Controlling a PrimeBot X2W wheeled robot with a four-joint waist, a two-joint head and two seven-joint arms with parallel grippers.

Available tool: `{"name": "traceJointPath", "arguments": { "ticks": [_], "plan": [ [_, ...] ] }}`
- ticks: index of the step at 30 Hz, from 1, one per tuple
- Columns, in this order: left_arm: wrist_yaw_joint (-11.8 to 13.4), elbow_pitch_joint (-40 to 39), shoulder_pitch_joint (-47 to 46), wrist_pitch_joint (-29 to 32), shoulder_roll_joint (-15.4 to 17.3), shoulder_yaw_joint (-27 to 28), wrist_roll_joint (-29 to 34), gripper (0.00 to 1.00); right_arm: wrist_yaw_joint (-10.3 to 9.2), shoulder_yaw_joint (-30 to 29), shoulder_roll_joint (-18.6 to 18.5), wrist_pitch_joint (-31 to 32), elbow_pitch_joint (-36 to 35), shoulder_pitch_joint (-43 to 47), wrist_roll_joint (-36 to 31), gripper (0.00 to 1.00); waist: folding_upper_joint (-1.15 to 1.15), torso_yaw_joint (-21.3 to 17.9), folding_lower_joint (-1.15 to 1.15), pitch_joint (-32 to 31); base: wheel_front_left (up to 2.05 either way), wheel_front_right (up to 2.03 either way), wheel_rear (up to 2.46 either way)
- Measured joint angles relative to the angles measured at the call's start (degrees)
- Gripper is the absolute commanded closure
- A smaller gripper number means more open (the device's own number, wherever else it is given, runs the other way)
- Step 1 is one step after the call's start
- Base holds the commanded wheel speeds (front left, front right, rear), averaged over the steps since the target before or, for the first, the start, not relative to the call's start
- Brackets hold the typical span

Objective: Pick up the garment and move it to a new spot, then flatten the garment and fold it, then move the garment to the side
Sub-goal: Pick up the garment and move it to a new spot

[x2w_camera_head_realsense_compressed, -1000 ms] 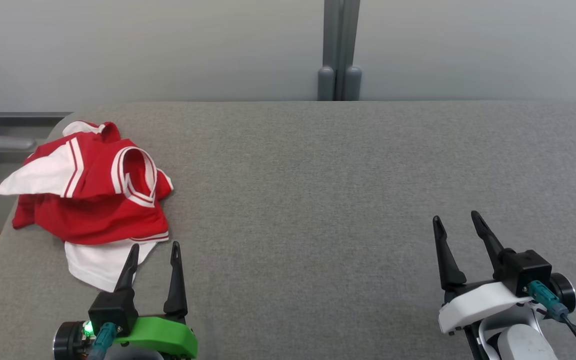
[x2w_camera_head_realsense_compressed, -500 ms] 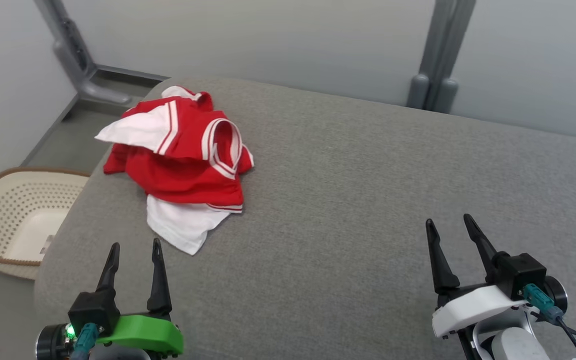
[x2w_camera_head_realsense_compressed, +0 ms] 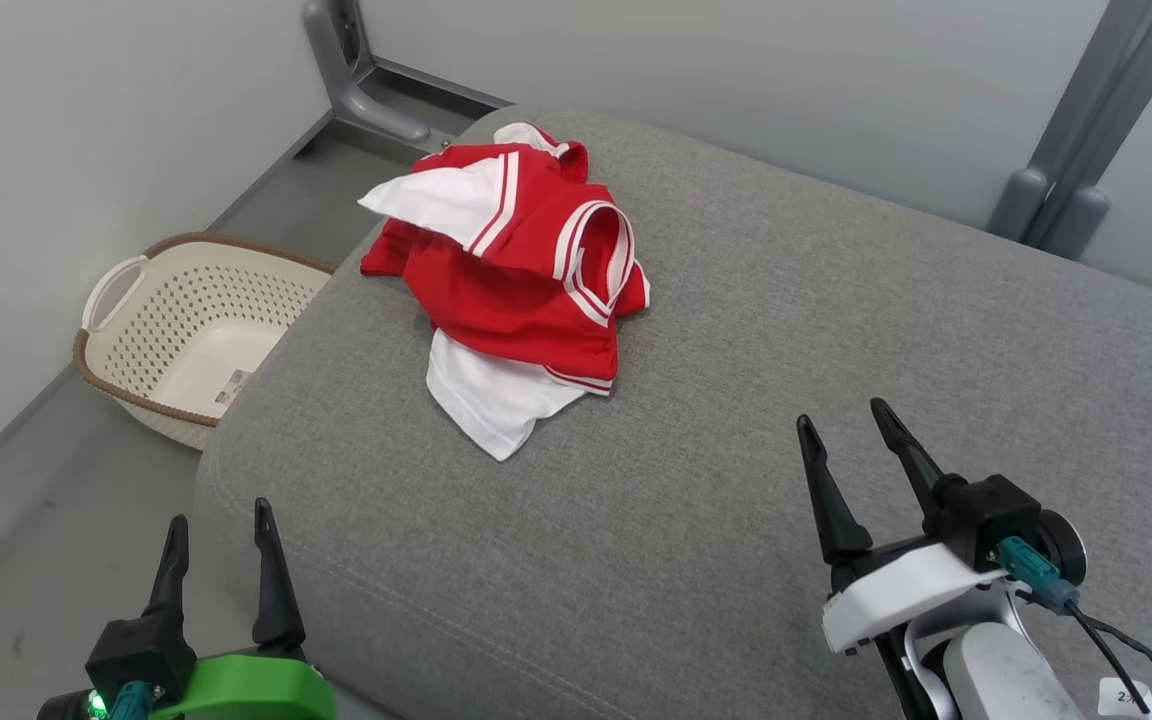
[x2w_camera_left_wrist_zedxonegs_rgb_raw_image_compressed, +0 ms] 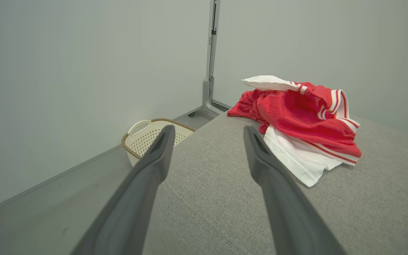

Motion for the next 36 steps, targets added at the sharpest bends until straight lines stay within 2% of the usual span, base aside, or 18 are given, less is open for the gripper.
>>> {"name": "traceJointPath", "arguments": {
  "ticks": [12, 17, 22, 28, 36],
  "plan": [
    [0.44, -0.86, 0.5, -0.22, -0.32, 0.31, -0.24, 0.0, 0.0, -0.16, -0.04, 0.15, 1.1, -1.05, -0.18, 0.0, 0.0, 0.83, 0.0, 1.53, 0.0, 0.0, 0.0],
    [-1.35, 1.45, -1.94, 1.41, -0.26, -0.14, -2.16, 0.0, 0.0, -1.22, -0.03, 0.08, 1.11, -0.71, -0.26, 0.0, 0.0, 0.55, 0.0, 1.32, 0.0, 0.0, 0.0],
    [-3.8, 5.77, -11.15, 6.83, -0.47, -0.86, -5.89, 0.0, 0.0, -2.42, -0.04, 0.19, 0.66, -0.51, -1.13, 0.0, 0.0, 0.42, 0.0, 1.85, 0.0, 0.0, 0.0],
    [-7.09, 18.76, -28.09, 17.01, -1.44, -2.13, -13.48, 0.0, 0.0, -3.85, -0.04, 2.03, -1.63, 0.13, -3.82, 0.0, 0.0, 0.29, 0.0, 3.71, 0.0, 0.0, 0.0],
    [-7.87, 34.39, -43.4, 23.02, -2.0, -2.19, -22.87, 0.0, 0.01, -1.22, 0.02, 6.41, -6.23, 0.53, -7.5, 0.0, 0.0, -2.5, 0.0, 6.55, 0.0, 0.0, 0.0]
  ]
}}
